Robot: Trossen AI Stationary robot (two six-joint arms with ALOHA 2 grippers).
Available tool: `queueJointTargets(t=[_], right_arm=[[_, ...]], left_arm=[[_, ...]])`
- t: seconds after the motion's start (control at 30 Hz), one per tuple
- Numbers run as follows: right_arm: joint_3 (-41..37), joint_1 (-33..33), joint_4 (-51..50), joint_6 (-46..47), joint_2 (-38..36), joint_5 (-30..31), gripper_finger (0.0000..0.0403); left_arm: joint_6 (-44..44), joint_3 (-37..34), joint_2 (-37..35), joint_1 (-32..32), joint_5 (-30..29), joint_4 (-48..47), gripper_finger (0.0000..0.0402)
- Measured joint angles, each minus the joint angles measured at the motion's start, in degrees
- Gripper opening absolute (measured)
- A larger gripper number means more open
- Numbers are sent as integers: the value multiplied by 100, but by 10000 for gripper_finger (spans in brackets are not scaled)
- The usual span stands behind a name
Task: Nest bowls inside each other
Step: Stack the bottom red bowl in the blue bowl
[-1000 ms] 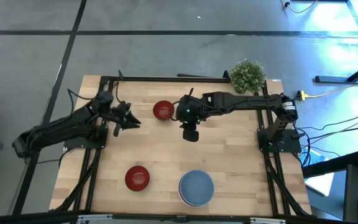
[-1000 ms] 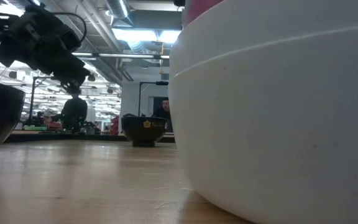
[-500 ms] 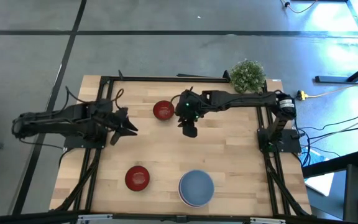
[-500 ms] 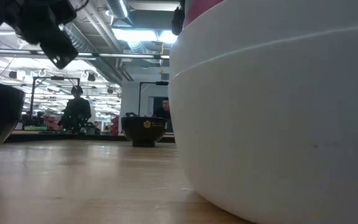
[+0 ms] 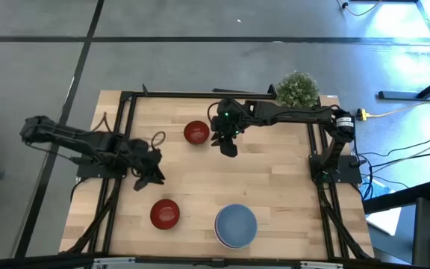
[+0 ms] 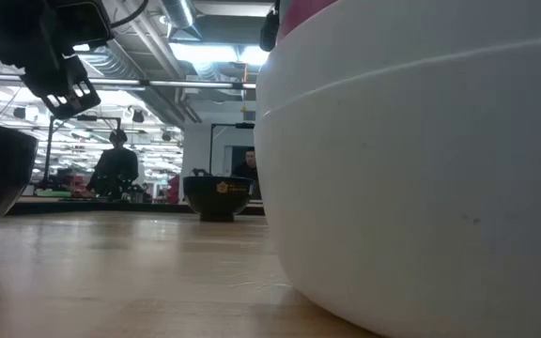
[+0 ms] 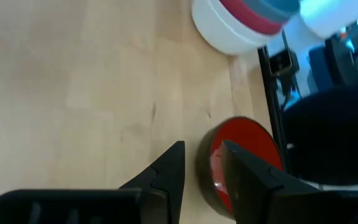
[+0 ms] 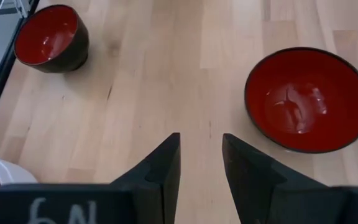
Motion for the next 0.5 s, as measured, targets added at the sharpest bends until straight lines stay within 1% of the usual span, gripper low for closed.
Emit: queueJointTargets(t=[0.1,0.33,0.4,0.5], right_arm=[[-2,-46,3,-13,0,-154,120],[-2,-56,14,-65,0,-164,120],[0,-56,15,-94,0,-164,120],[0,-56,19,-126,0,-164,120]], left_arm=[[-79,0,333,-419,-170,278,99],[-460,0,860,-1173,-745,671,99],[-468,16,941,-1384,-989,878,99],[-384,229,1089,-1699,-1469,839,99]])
